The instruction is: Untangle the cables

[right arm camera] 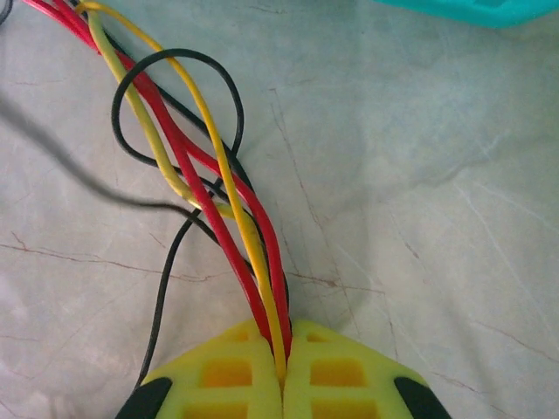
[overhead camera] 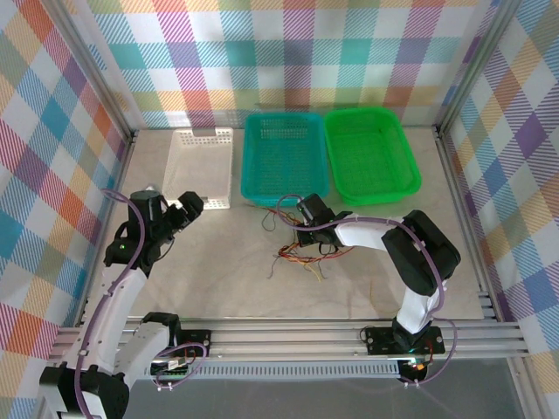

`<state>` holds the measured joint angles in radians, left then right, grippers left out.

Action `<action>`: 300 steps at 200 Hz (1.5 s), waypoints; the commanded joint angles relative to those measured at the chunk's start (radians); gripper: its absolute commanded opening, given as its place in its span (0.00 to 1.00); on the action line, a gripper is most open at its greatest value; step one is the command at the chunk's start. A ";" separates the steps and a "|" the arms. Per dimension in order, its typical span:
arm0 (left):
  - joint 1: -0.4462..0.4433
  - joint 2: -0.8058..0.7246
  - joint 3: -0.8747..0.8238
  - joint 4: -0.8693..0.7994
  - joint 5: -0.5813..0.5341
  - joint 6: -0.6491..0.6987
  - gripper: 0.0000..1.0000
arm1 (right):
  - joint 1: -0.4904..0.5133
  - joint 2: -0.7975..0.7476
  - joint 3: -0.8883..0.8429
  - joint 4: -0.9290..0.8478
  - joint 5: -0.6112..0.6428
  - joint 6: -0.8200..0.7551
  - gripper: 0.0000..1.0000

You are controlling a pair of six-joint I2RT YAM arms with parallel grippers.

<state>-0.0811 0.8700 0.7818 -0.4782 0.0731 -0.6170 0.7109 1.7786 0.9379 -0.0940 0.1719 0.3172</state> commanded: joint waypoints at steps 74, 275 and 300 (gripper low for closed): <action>-0.148 -0.101 -0.142 0.070 0.175 -0.062 1.00 | 0.053 -0.270 -0.094 0.077 -0.195 -0.001 0.00; -0.682 -0.083 -0.284 0.604 0.222 -0.157 0.94 | 0.055 -0.504 0.033 0.011 -0.248 -0.021 0.00; -0.753 -0.023 -0.254 0.586 0.201 -0.115 0.86 | 0.055 -0.501 0.047 0.006 -0.241 -0.009 0.00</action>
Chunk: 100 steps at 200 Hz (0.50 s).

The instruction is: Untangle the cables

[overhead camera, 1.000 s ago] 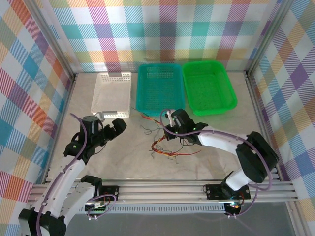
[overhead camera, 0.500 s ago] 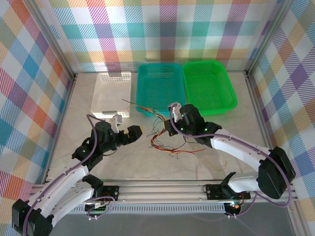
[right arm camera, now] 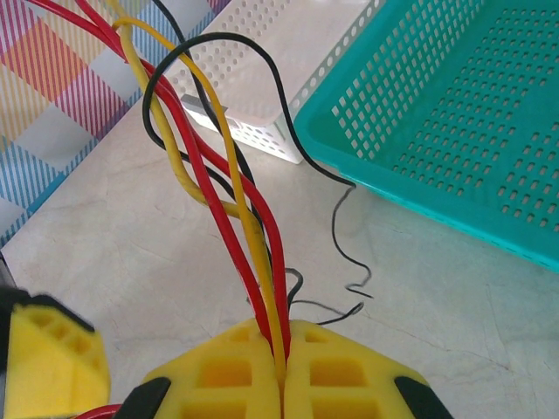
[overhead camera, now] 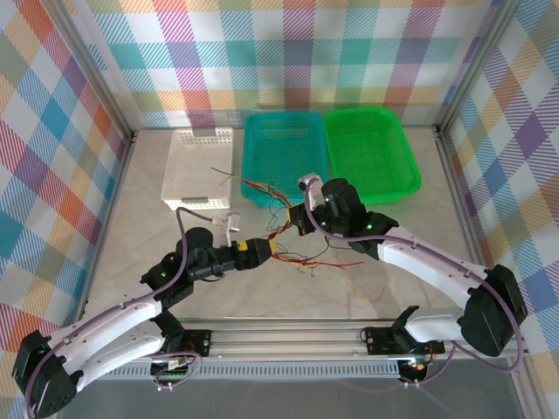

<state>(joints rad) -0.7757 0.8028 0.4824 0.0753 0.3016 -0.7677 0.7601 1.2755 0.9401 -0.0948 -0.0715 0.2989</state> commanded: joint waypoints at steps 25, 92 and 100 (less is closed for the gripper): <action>-0.122 0.085 0.082 -0.019 -0.084 0.089 0.81 | 0.005 -0.006 0.051 -0.002 0.006 0.010 0.00; -0.148 0.129 0.133 -0.049 -0.159 0.130 0.47 | 0.007 -0.024 0.025 -0.002 -0.004 0.020 0.00; -0.148 0.132 0.132 -0.048 -0.159 0.132 0.42 | 0.007 -0.028 0.020 -0.002 0.002 0.021 0.00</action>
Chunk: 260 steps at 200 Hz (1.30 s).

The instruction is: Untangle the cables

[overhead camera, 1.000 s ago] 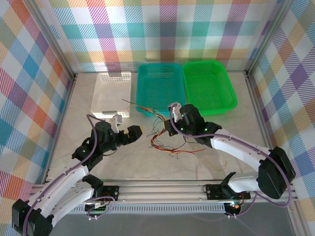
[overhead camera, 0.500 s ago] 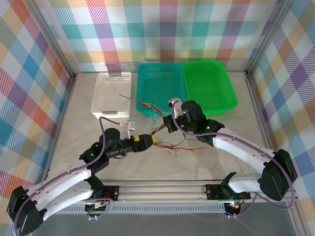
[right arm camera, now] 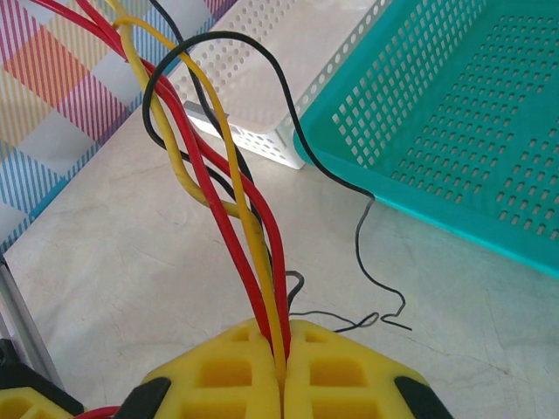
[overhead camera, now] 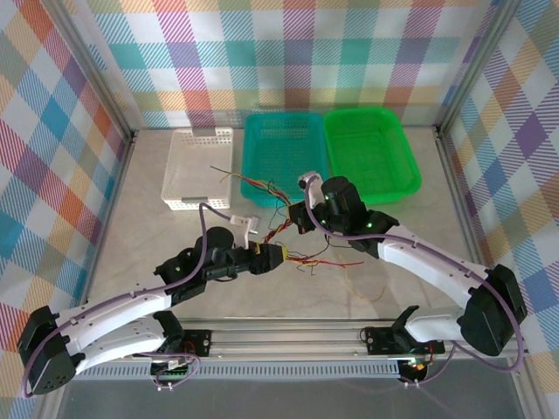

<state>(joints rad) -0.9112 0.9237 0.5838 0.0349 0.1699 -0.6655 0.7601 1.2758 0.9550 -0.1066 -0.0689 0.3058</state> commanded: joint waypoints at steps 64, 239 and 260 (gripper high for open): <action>-0.018 0.000 -0.011 0.023 0.008 0.033 0.00 | 0.001 -0.051 -0.013 -0.019 0.105 0.036 0.00; -0.037 0.003 -0.052 0.059 0.231 0.122 0.00 | -0.122 -0.063 0.079 -0.099 -0.331 -0.024 0.40; -0.037 -0.026 -0.059 0.057 0.177 0.117 0.00 | -0.123 -0.110 0.084 -0.129 -0.295 -0.017 0.51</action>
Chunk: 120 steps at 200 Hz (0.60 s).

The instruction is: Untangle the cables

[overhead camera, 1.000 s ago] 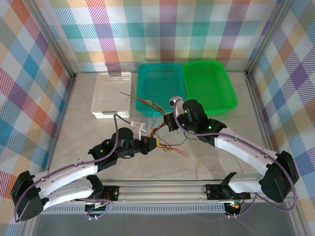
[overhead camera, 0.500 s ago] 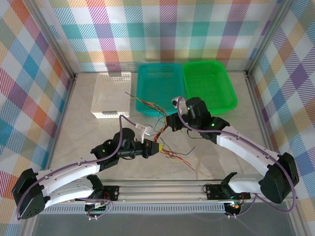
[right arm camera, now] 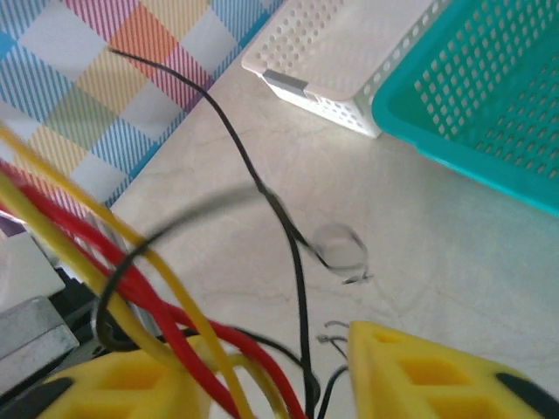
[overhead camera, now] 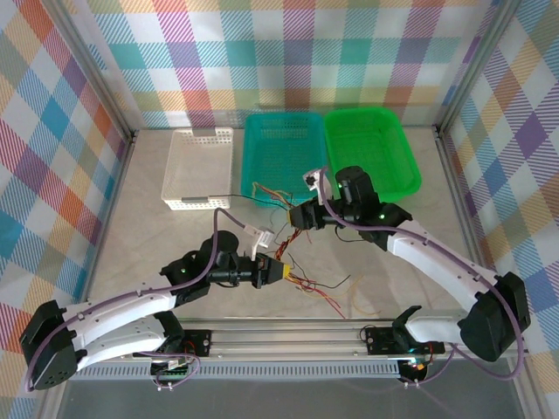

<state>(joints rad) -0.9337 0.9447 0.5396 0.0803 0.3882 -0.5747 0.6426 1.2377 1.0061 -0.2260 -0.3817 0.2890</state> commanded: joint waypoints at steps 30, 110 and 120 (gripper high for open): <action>-0.014 -0.088 -0.025 0.005 -0.121 0.018 0.00 | -0.009 -0.132 0.054 -0.096 0.117 -0.009 0.56; -0.014 -0.133 -0.031 -0.018 -0.250 -0.024 0.00 | -0.121 -0.387 -0.055 -0.171 0.278 0.152 0.67; -0.014 -0.130 -0.025 -0.016 -0.253 -0.033 0.00 | -0.120 -0.404 -0.069 -0.156 0.214 0.171 0.66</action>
<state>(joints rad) -0.9356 0.8326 0.5106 0.0521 0.1749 -0.5873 0.5301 0.8822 0.9730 -0.3828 -0.1127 0.3813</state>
